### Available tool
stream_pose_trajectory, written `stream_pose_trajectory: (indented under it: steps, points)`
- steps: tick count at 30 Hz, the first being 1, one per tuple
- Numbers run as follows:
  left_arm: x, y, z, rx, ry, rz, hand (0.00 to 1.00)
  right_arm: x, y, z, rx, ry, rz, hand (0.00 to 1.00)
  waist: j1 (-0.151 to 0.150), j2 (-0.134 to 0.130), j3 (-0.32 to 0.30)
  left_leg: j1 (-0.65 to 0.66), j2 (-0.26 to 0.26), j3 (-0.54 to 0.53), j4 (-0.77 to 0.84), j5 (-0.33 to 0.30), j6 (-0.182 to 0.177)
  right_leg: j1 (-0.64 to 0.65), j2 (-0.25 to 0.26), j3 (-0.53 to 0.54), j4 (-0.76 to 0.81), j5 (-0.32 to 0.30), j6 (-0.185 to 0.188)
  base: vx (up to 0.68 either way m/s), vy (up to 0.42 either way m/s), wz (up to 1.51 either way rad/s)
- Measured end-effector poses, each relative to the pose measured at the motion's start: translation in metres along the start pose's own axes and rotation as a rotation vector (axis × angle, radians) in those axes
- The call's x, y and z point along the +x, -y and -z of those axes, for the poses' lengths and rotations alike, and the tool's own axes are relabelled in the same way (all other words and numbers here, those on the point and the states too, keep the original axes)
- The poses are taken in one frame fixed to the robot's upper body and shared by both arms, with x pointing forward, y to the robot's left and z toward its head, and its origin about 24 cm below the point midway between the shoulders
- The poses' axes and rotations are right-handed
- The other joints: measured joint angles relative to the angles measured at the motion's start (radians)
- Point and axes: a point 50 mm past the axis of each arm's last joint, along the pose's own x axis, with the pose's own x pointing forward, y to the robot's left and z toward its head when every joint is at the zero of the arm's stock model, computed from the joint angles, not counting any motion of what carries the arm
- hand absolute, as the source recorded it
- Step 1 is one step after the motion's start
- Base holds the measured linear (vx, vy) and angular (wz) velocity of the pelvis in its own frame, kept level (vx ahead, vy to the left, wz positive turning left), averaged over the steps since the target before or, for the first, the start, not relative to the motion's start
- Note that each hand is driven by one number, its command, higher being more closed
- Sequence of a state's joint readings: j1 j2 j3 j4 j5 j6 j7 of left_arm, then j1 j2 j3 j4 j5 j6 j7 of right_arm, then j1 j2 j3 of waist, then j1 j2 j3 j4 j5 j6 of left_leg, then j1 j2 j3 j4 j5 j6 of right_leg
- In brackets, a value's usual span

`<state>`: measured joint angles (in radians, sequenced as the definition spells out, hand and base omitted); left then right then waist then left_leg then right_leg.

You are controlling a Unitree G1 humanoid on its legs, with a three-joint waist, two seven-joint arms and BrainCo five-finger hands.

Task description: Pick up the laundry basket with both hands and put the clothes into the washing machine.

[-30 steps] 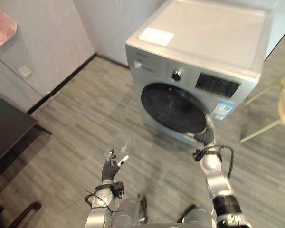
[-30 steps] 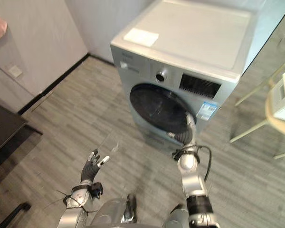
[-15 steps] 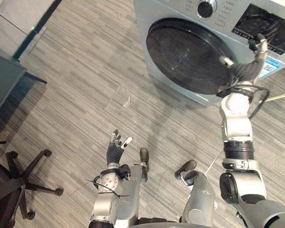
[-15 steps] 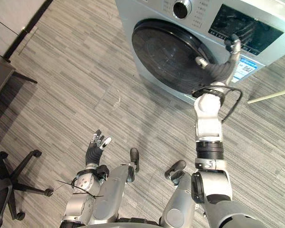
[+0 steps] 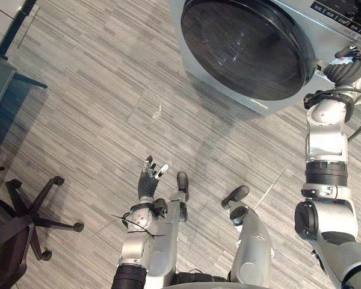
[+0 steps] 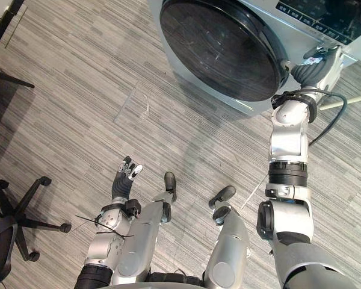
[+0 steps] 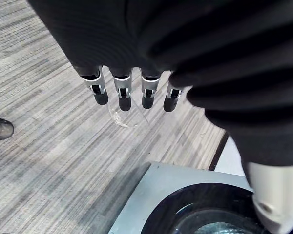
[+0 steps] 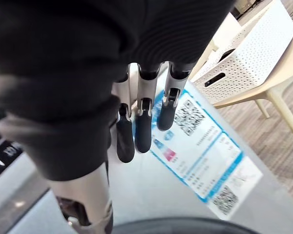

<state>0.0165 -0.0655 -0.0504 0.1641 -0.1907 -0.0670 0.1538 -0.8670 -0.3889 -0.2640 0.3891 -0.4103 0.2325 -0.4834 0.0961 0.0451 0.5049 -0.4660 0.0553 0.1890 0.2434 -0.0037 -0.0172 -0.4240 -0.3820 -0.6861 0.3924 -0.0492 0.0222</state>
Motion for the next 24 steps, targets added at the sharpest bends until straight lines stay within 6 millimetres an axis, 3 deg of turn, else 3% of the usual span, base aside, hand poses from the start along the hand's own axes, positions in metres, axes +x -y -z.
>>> stream_pose_trajectory:
  steps: [5, 7, 12, 17, 20, 24]
  points:
    - [0.003, 0.011, 0.005, -0.014, -0.023, 0.049, 0.0, 0.001, -0.033, 0.011, -0.01, -0.036, -0.25, 0.0, 0.012, 0.026, 0.013, -0.017, 0.011, -0.002, -0.001, 0.006, 0.002, -0.003, 0.035, 0.001, -0.053, 0.041, -0.007, -0.03, -0.013, -0.09]
    - [0.008, 0.022, 0.001, -0.006, -0.012, 0.105, 0.0, 0.001, -0.049, 0.01, -0.013, -0.055, -0.35, 0.0, 0.039, 0.047, 0.022, -0.029, 0.018, -0.008, -0.004, 0.016, 0.006, -0.003, 0.054, -0.003, -0.082, 0.058, -0.013, -0.02, -0.017, -0.02]
    - [0.017, 0.03, -0.006, -0.015, 0.01, 0.127, 0.0, 0.019, -0.045, 0.003, 0.003, -0.08, -0.362, 0.0, 0.06, 0.057, 0.024, -0.051, 0.031, -0.028, -0.027, 0.044, 0.008, -0.003, 0.086, -0.03, -0.139, 0.087, -0.026, 0.0, -0.021, 0.03]
    - [0.021, 0.034, -0.01, -0.02, 0.02, 0.144, 0.0, 0.019, -0.05, 0.005, 0.035, -0.094, -0.52, 0.0, 0.071, 0.062, 0.024, -0.053, 0.05, -0.053, -0.039, 0.061, -0.009, 0.011, 0.121, -0.052, -0.166, 0.088, -0.034, 0.01, -0.057, 0.03]
    - [0.021, 0.039, -0.006, -0.004, 0.002, 0.188, 0.0, 0.005, -0.058, 0.009, 0.047, -0.078, -0.785, 0.0, 0.072, 0.064, 0.023, -0.047, 0.062, -0.085, -0.075, 0.084, -0.035, 0.023, 0.147, -0.081, -0.177, 0.077, -0.048, 0.01, -0.082, 0.15]
    - [0.019, 0.042, -0.004, 0.026, -0.007, 0.244, 0.0, -0.037, -0.075, 0.037, 0.167, -0.174, -1.055, 0.0, 0.077, 0.065, 0.022, -0.011, 0.086, -0.114, -0.119, 0.114, -0.058, 0.048, 0.17, -0.108, -0.157, 0.037, -0.067, 0.01, -0.113, 0.14]
